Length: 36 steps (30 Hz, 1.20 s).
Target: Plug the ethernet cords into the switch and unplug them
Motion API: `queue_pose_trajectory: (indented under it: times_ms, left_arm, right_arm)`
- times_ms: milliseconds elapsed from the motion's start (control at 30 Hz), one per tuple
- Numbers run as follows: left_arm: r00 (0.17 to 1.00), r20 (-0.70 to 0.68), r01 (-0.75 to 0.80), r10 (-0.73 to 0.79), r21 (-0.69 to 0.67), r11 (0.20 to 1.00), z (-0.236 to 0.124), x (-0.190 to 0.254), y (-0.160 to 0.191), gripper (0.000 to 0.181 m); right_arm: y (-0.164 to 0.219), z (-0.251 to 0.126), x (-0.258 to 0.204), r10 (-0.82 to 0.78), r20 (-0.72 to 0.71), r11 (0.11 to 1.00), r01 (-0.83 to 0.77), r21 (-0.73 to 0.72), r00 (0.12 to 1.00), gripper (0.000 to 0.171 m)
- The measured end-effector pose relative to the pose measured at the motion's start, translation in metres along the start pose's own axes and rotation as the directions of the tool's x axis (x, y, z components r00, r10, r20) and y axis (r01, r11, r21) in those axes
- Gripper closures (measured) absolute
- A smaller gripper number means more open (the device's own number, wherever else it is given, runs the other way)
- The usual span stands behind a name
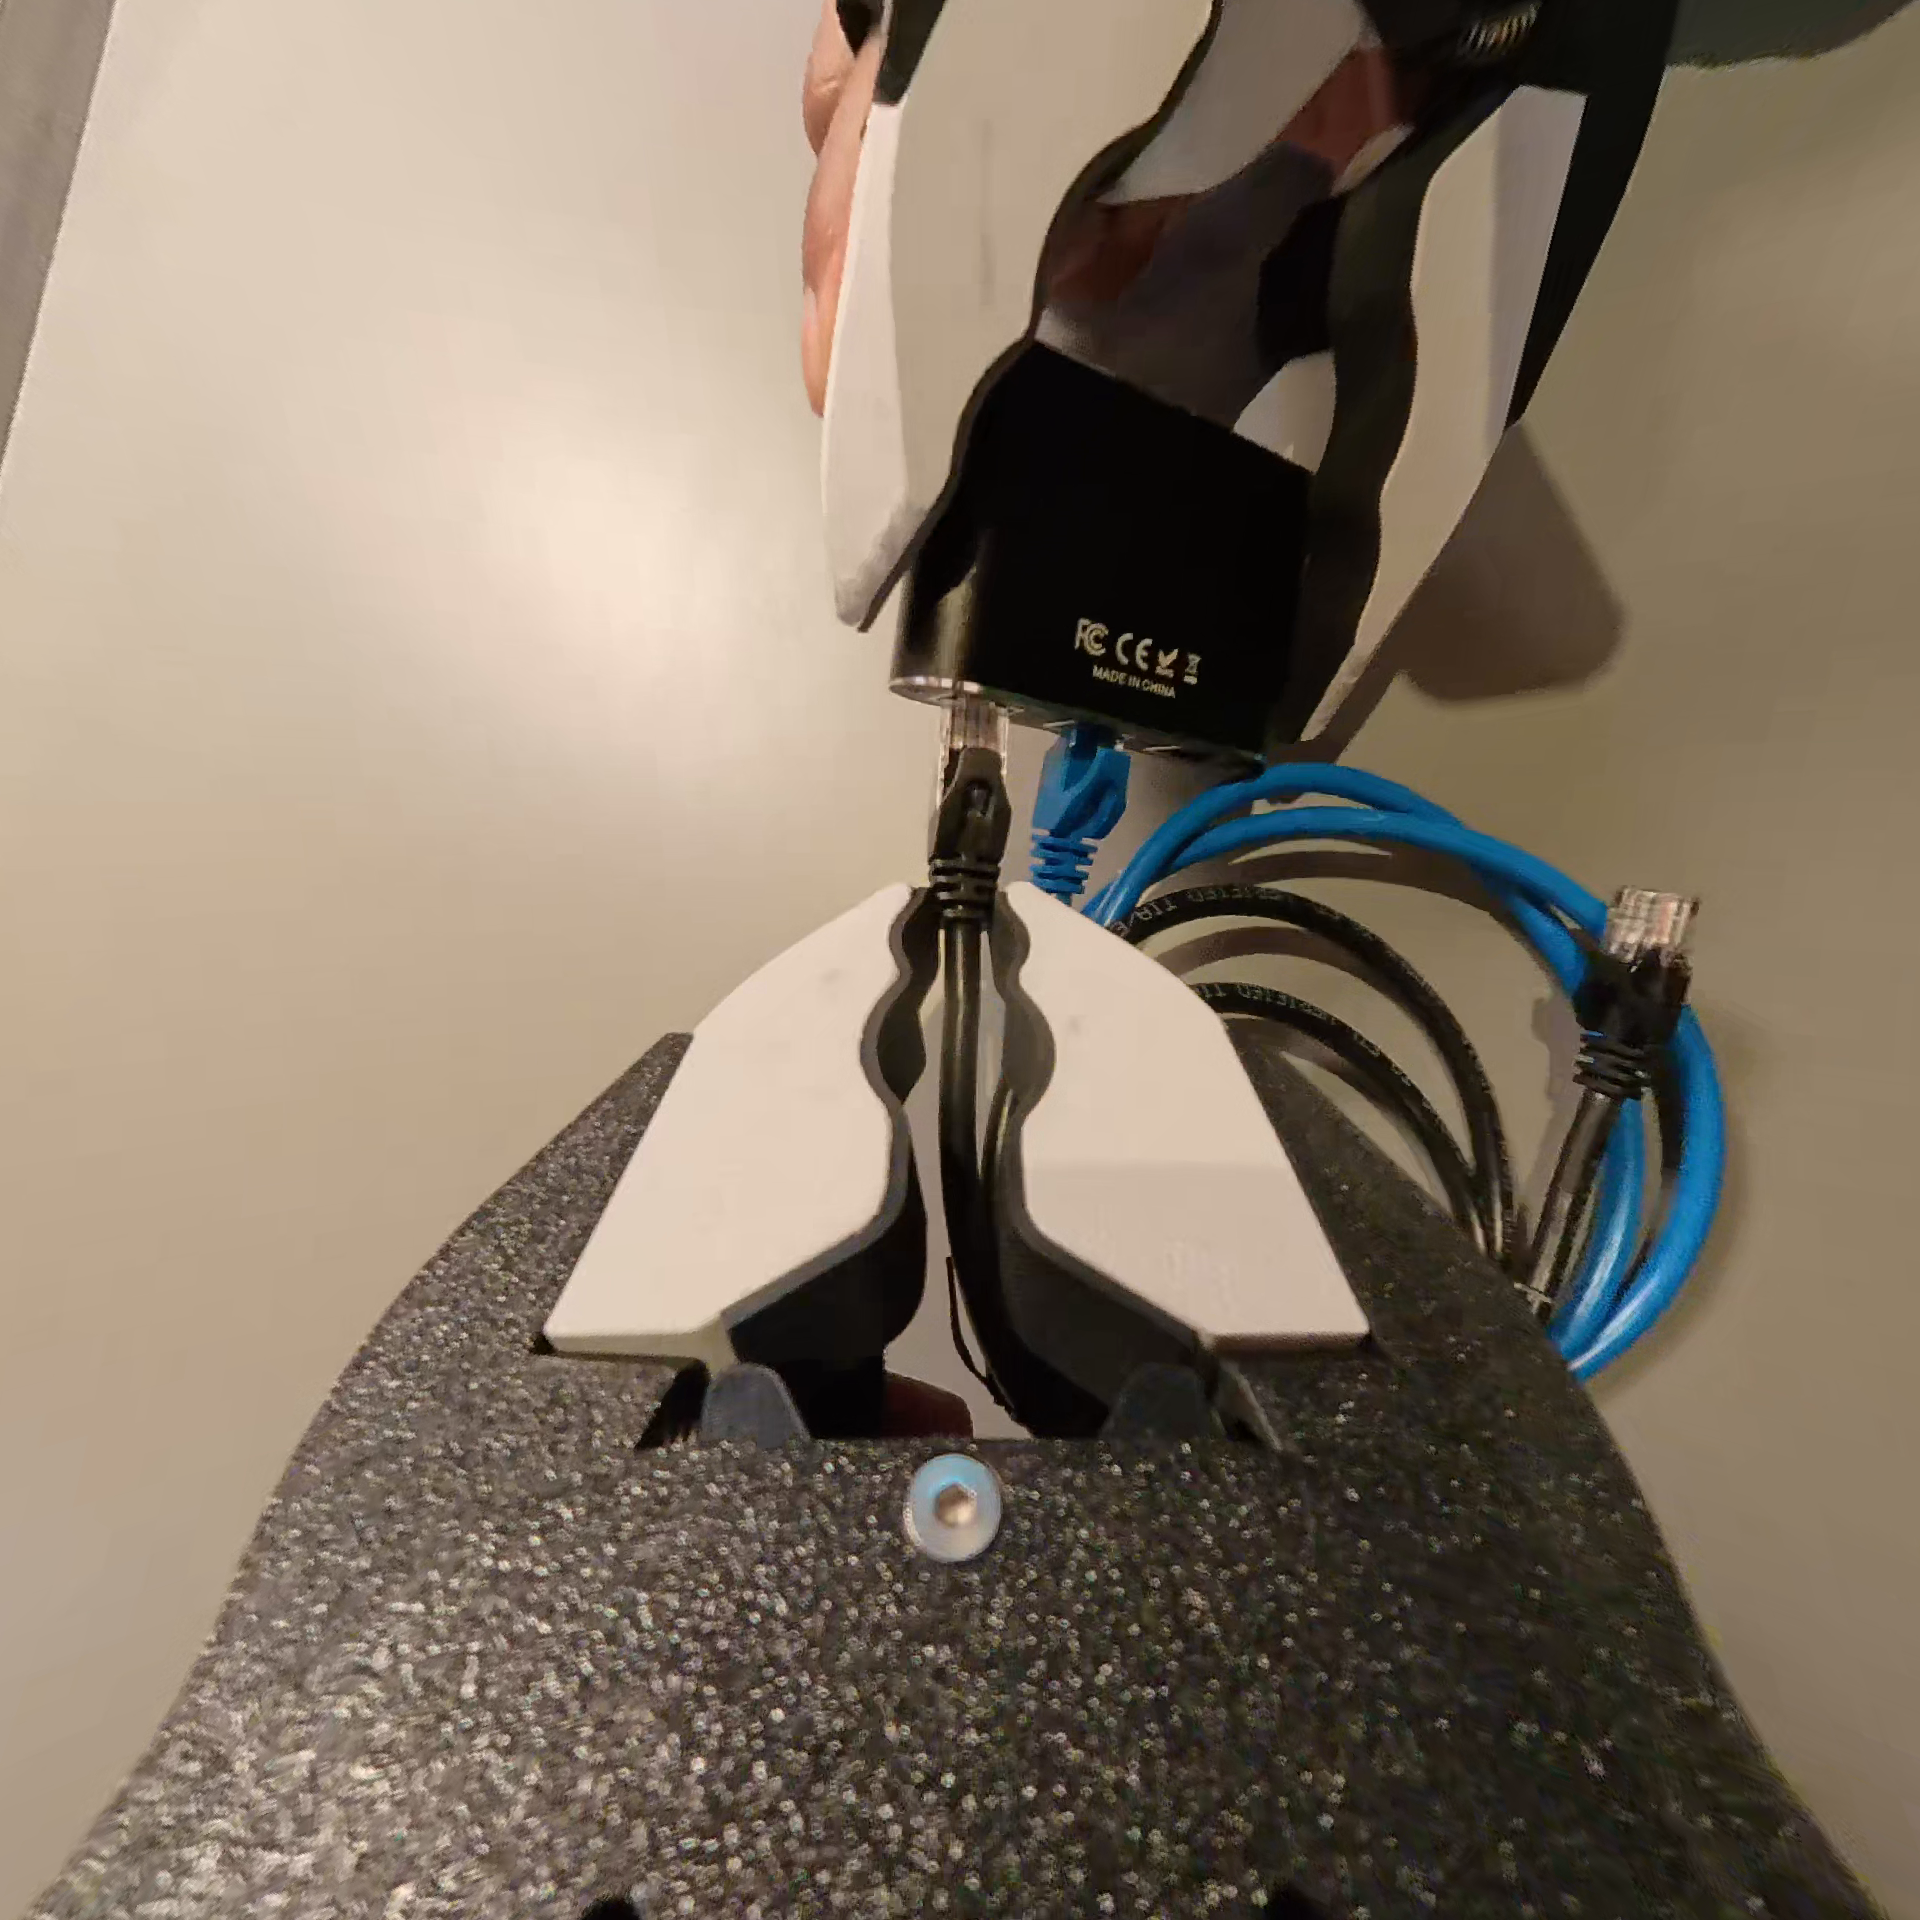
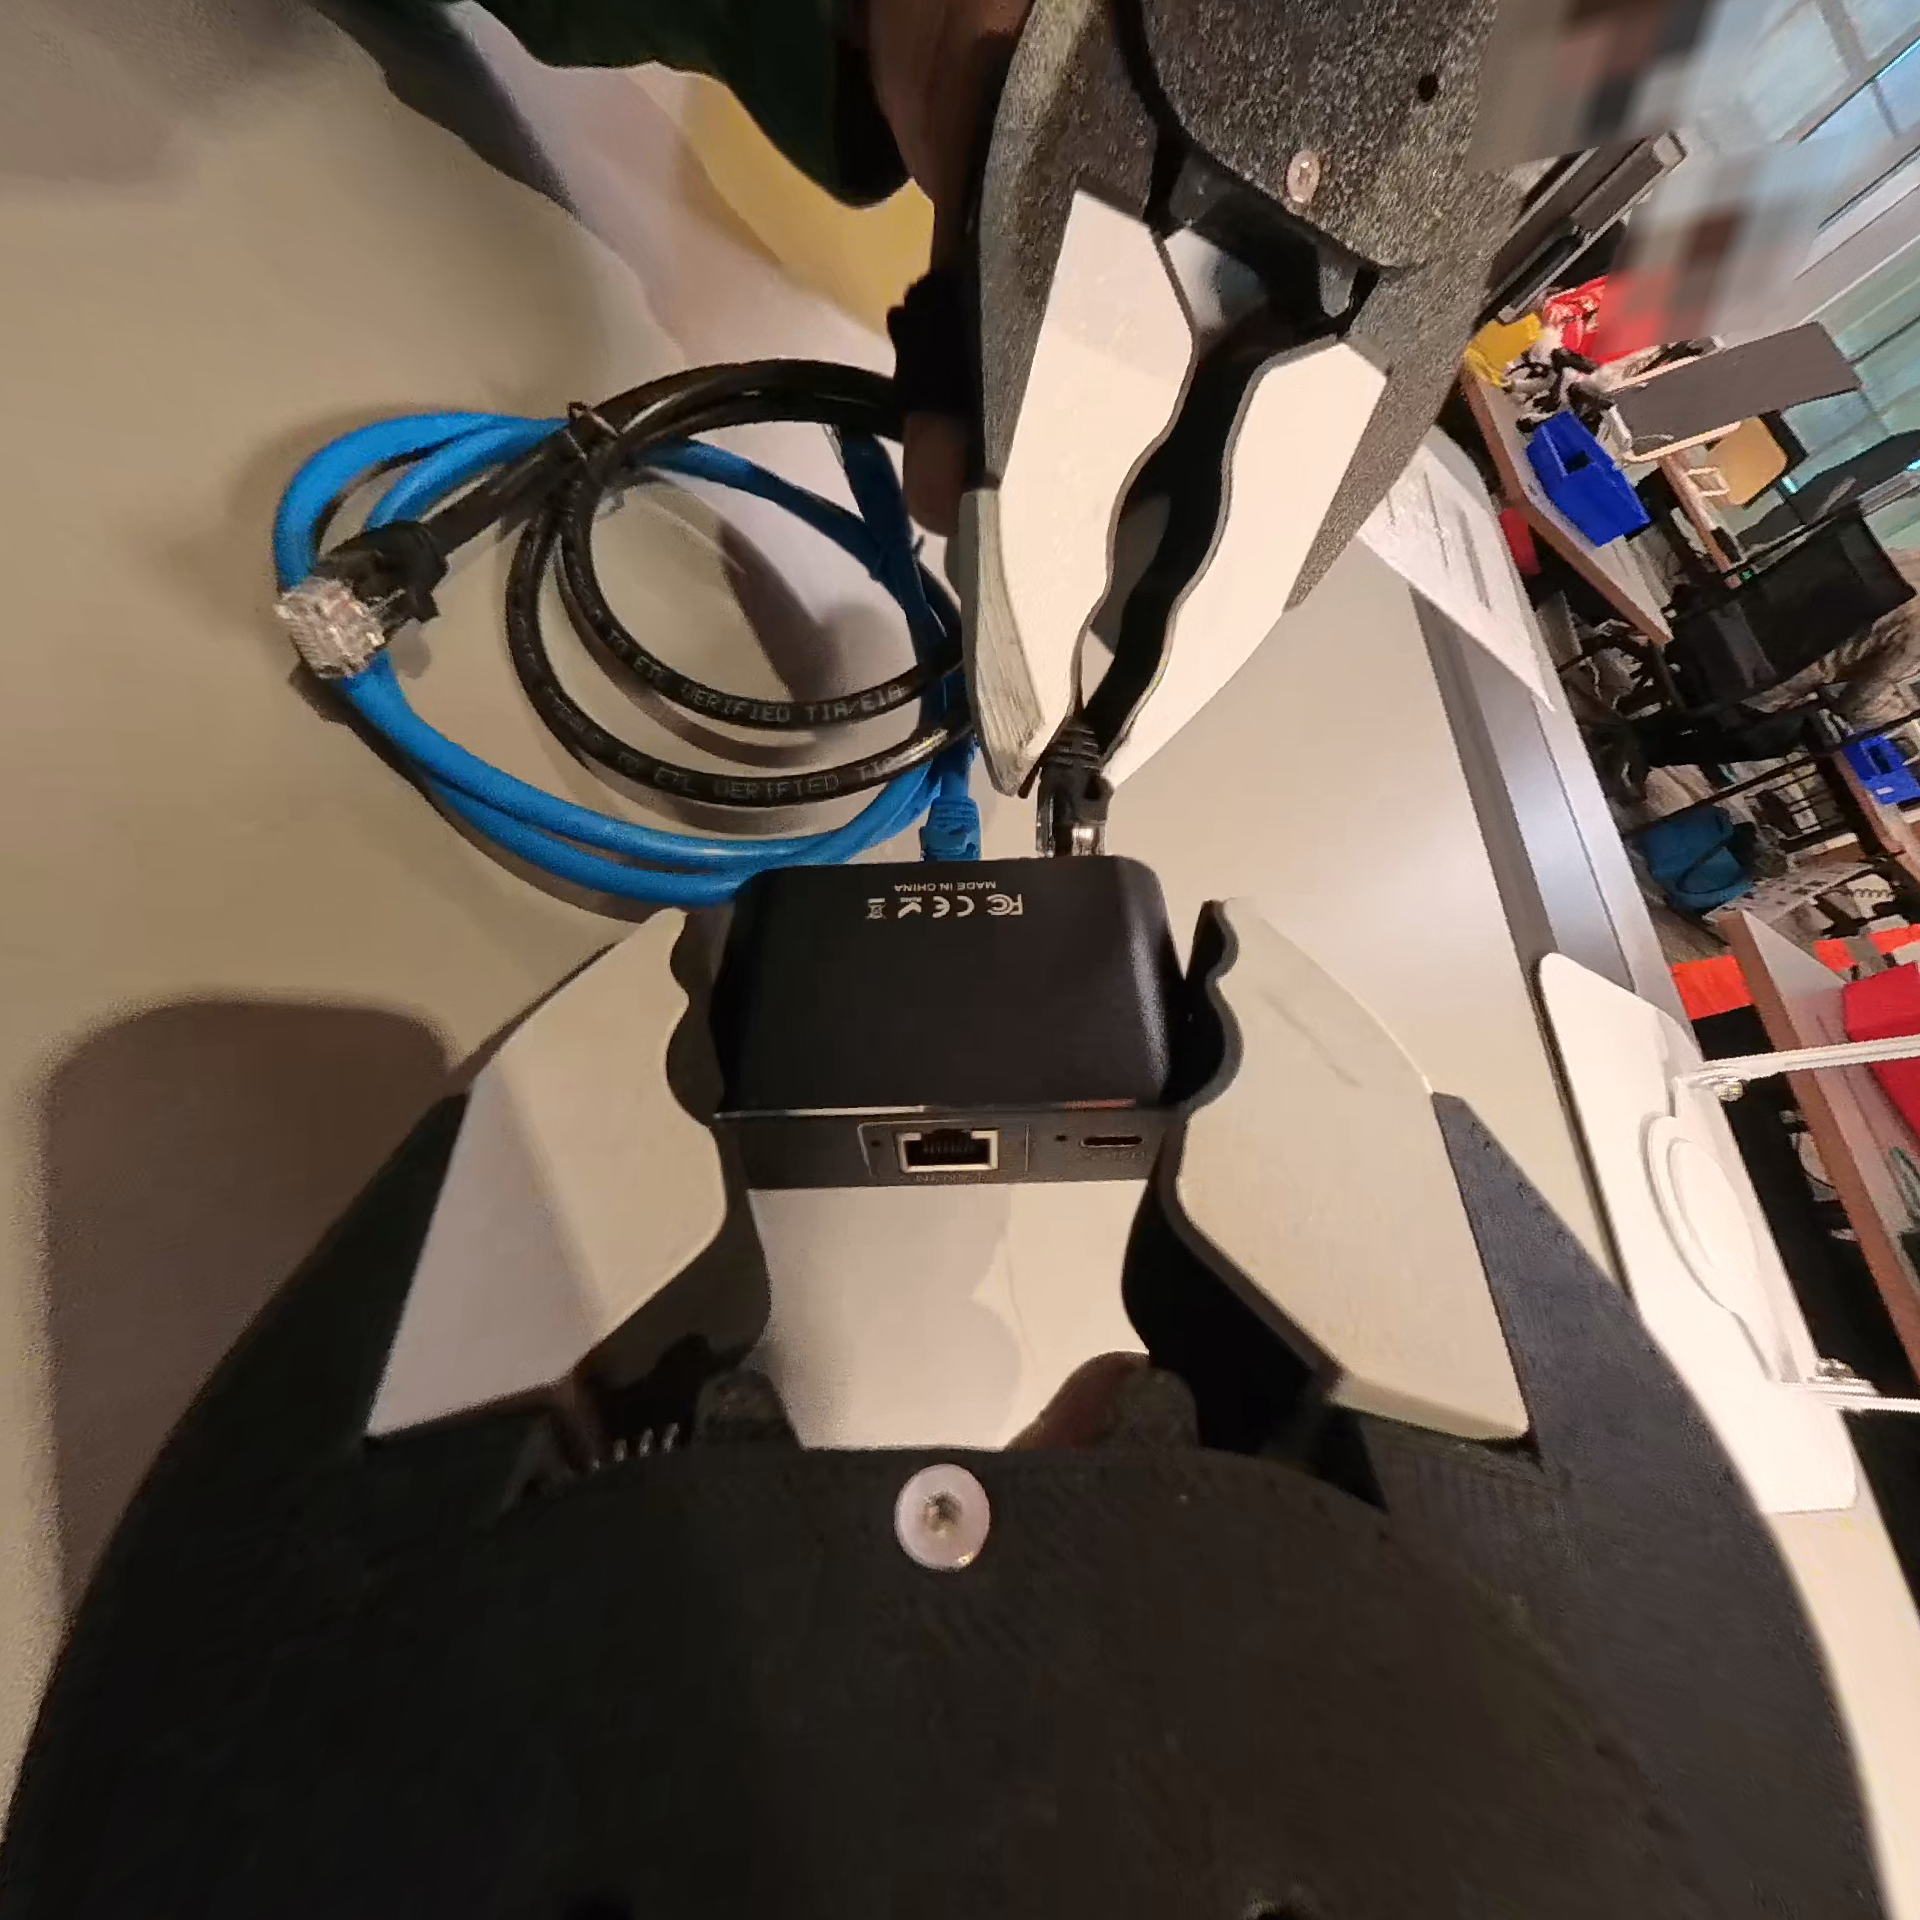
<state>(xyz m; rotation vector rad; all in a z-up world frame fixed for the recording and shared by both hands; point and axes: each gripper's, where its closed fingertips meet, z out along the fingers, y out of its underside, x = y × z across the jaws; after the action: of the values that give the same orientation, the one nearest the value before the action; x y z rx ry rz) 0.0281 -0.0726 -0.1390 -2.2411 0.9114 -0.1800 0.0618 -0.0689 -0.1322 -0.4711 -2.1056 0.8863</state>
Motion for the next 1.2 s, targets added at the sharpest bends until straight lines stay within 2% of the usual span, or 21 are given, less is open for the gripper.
queue_pose_trajectory:
  times_ms: [233,367,633,833,1200]
  left_arm:
    - [0.997,-0.068,0.033,-0.026,0.094,0.995,0.017,-0.002,0.007,0.171]
    - [0.996,-0.08,0.054,-0.044,0.122,0.991,0.026,-0.002,0.007,0.171]
    - [0.994,-0.095,0.066,-0.052,0.154,0.986,0.031,0.0,-0.001,0.171]
    - [0.996,-0.092,0.016,-0.001,0.161,0.987,0.036,0.005,-0.008,0.171]
    - [0.995,-0.101,0.015,0.004,0.186,0.982,0.03,0.004,-0.007,0.171]
  right_arm:
    - [0.016,0.005,-0.005,0.058,0.055,0.997,-0.055,-0.048,0.997,0.086]
    - [0.022,0.005,-0.009,0.123,0.102,0.988,-0.113,-0.102,0.987,0.094]
    - [0.044,-0.001,-0.005,0.331,0.099,0.92,-0.298,-0.254,0.938,0.071]
    - [0.052,-0.007,-0.022,0.462,0.167,0.851,-0.382,-0.36,0.871,0.077]
    - [0.041,0.002,-0.02,0.383,0.178,0.901,-0.324,-0.288,0.906,0.082]
